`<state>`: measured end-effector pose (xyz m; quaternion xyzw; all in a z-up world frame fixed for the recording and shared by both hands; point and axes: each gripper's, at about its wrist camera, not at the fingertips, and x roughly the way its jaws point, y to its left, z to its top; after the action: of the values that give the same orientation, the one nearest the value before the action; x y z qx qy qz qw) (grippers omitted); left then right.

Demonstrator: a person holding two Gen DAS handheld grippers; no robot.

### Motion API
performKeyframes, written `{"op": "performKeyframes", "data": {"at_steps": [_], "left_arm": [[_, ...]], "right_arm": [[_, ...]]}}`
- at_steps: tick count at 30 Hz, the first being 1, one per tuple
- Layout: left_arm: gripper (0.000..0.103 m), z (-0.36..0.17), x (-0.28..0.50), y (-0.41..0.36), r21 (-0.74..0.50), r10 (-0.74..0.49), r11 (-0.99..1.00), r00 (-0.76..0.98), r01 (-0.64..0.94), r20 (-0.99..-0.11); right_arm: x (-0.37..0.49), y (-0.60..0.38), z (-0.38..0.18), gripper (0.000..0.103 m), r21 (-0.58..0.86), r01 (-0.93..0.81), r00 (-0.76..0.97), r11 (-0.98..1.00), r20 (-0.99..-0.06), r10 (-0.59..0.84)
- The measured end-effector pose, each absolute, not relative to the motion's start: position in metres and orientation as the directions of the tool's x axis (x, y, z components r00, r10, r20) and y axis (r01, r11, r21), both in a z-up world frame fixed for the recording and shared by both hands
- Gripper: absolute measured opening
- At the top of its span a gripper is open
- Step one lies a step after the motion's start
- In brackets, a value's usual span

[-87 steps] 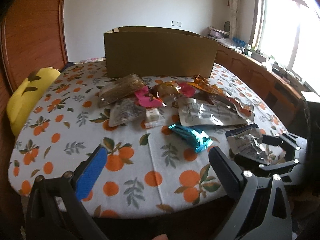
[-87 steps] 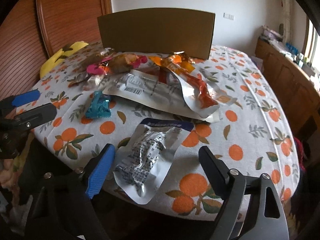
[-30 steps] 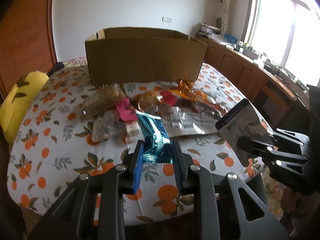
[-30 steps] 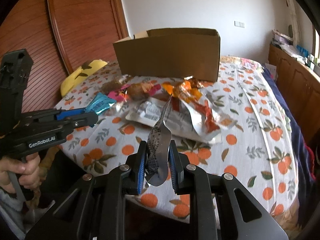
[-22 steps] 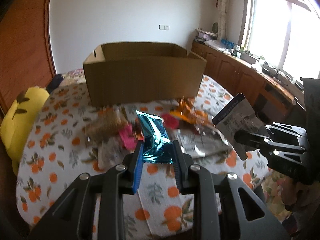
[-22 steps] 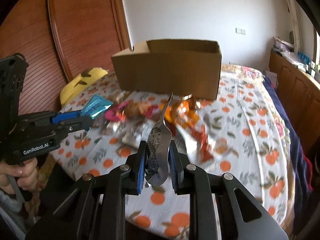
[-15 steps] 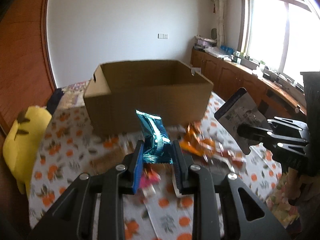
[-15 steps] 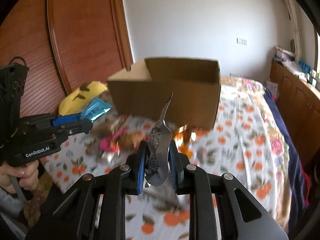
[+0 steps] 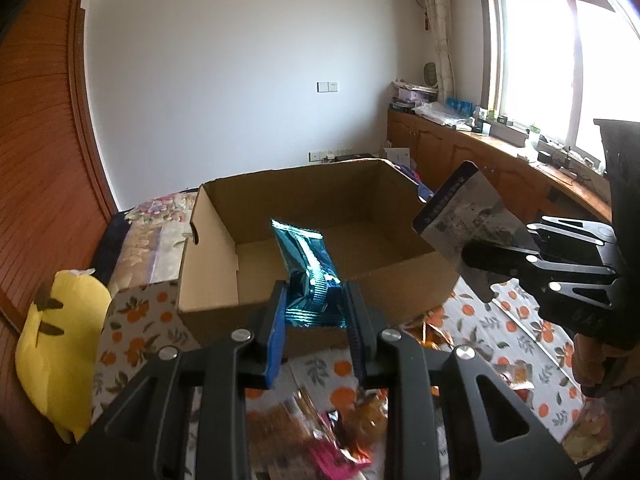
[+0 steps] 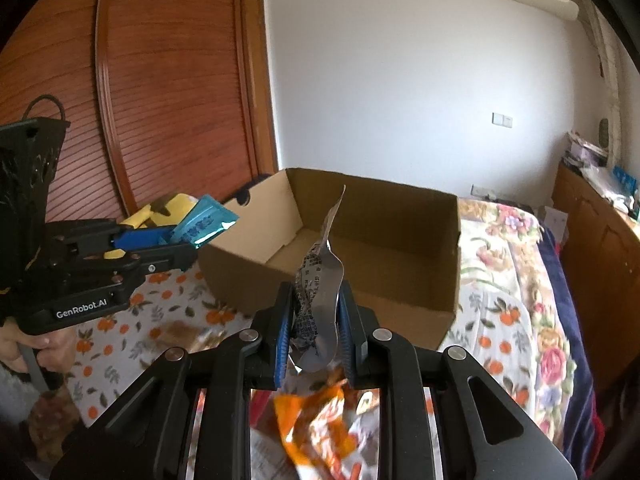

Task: Organize snacks
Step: 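Carry both snacks over the cardboard box and open both tools to drop them, then move both tools back over the snack pile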

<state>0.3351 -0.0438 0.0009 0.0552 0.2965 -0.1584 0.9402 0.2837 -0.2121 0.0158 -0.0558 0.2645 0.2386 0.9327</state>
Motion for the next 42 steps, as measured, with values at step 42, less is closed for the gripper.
{"op": "performKeyframes", "data": {"at_steps": [42], "left_arm": [[0.047,-0.03,0.413,-0.045,-0.014,-0.254,0.942,0.685,0.335,-0.683]], "right_arm": [[0.397,-0.188,-0.028,0.03,0.039,-0.424,0.674,0.905,-0.653,0.345]]}}
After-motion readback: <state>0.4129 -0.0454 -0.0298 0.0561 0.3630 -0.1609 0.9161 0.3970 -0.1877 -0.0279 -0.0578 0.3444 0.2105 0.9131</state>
